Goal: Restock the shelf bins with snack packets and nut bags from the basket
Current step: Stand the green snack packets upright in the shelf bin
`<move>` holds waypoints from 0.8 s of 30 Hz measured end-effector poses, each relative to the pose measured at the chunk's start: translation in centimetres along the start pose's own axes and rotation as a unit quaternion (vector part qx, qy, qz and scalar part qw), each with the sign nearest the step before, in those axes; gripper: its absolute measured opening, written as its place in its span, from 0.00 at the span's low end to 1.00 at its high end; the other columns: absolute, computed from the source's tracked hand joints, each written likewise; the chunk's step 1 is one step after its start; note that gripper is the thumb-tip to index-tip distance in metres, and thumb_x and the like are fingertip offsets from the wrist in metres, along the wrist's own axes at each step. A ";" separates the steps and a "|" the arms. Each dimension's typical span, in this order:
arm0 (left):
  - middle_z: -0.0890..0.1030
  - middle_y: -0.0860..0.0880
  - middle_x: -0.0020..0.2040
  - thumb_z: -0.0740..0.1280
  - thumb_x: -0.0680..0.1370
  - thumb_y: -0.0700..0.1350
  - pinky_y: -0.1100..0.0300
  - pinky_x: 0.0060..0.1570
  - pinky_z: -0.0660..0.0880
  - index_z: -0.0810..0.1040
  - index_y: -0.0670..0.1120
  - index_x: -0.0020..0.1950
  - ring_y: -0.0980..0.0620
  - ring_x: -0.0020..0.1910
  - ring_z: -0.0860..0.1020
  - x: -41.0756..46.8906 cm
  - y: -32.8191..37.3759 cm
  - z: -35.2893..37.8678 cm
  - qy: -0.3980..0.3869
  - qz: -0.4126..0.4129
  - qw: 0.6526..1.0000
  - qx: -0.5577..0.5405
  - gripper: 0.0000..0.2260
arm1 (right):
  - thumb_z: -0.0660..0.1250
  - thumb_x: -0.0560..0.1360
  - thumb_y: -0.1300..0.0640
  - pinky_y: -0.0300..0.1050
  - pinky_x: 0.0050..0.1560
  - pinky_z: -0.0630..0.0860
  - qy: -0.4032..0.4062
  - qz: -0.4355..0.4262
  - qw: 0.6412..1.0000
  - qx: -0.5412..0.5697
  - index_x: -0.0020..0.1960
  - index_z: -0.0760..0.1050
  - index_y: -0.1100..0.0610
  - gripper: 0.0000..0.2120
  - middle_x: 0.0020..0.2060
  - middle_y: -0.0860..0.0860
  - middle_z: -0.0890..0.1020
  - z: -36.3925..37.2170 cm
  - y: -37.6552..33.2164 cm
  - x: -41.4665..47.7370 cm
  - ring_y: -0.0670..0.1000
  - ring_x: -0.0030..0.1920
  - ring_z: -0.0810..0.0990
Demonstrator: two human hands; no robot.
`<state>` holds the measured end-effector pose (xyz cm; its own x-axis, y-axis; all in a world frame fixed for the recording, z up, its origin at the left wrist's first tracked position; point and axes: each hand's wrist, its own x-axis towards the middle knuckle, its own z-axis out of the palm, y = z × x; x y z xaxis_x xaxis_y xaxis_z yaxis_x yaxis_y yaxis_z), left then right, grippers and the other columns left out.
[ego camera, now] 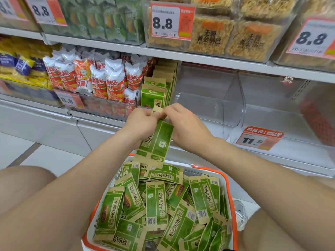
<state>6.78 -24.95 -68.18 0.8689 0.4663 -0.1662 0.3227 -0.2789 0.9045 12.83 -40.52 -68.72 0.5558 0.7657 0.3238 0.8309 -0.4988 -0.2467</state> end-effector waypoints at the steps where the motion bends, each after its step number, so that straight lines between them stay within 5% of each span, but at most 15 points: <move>1: 0.88 0.42 0.43 0.66 0.85 0.48 0.44 0.45 0.85 0.87 0.45 0.49 0.41 0.42 0.87 0.2 0.1 -0.1 0.019 -0.008 0.999 -0.028 0.12 | 0.70 0.77 0.50 0.56 0.54 0.78 -0.012 -0.017 1.000 -0.019 0.67 0.72 0.51 0.20 0.65 0.53 0.74 0.1 0.2 -0.1 0.59 0.59 0.77; 5: 0.86 0.40 0.46 0.62 0.85 0.37 0.48 0.39 0.85 0.82 0.41 0.59 0.43 0.40 0.86 0.6 0.7 -0.6 0.050 -0.081 0.984 -0.151 0.10 | 0.76 0.73 0.49 0.58 0.63 0.75 -0.030 -0.085 0.995 -0.032 0.76 0.68 0.50 0.34 0.71 0.53 0.73 -0.5 0.3 -0.3 0.58 0.70 0.73; 9: 0.84 0.35 0.47 0.56 0.83 0.32 0.51 0.26 0.81 0.75 0.35 0.64 0.43 0.32 0.86 -0.2 1.7 -1.1 0.031 -0.140 0.957 -0.251 0.12 | 0.78 0.75 0.54 0.52 0.60 0.79 0.050 -0.102 0.989 0.090 0.67 0.79 0.53 0.22 0.60 0.49 0.84 -1.4 0.0 0.1 0.52 0.61 0.82; 12: 0.86 0.36 0.52 0.57 0.83 0.37 0.52 0.32 0.83 0.77 0.39 0.65 0.42 0.41 0.87 -0.3 2.2 -1.3 -0.016 -0.142 0.942 -0.303 0.14 | 0.77 0.76 0.51 0.50 0.52 0.79 0.095 -0.012 0.976 0.193 0.60 0.77 0.52 0.16 0.50 0.43 0.84 -2.2 -0.3 0.1 0.48 0.50 0.83; 15: 0.86 0.43 0.54 0.59 0.85 0.44 0.52 0.46 0.83 0.82 0.48 0.57 0.45 0.51 0.84 -0.3 2.3 -1.1 -0.001 -0.110 0.975 -0.195 0.12 | 0.75 0.78 0.50 0.44 0.49 0.79 0.129 0.082 0.958 0.241 0.61 0.70 0.52 0.18 0.48 0.41 0.84 -2.6 -0.3 0.4 0.45 0.49 0.83; 18: 0.82 0.49 0.59 0.63 0.83 0.43 0.54 0.55 0.75 0.83 0.49 0.59 0.49 0.56 0.79 0.2 1.9 -0.7 0.055 0.015 0.998 -0.025 0.10 | 0.71 0.81 0.56 0.33 0.46 0.76 0.159 0.123 0.947 0.251 0.65 0.63 0.52 0.20 0.51 0.42 0.83 -2.8 0.6 0.8 0.48 0.52 0.83; 20: 0.80 0.48 0.59 0.64 0.81 0.41 0.53 0.59 0.74 0.81 0.49 0.61 0.49 0.56 0.79 0.4 1.6 -0.5 0.087 0.111 0.985 0.101 0.11 | 0.69 0.81 0.60 0.29 0.44 0.75 0.197 0.130 0.936 0.261 0.66 0.62 0.54 0.20 0.52 0.43 0.83 -3.2 1.1 0.8 0.48 0.52 0.83; 24: 0.70 0.44 0.65 0.70 0.76 0.43 0.47 0.62 0.71 0.73 0.48 0.64 0.40 0.63 0.70 0.7 1.6 0.3 0.154 0.229 0.915 0.293 0.16 | 0.65 0.81 0.67 0.41 0.45 0.74 0.246 0.088 0.942 0.211 0.67 0.62 0.57 0.19 0.52 0.49 0.81 -3.9 1.7 0.7 0.50 0.49 0.79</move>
<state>8.03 -25.31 -66.97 0.8454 0.3767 0.3787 0.1752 -0.8653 0.4696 14.76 -42.45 -65.33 0.7162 0.3525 0.6024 0.6969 -0.3151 -0.6442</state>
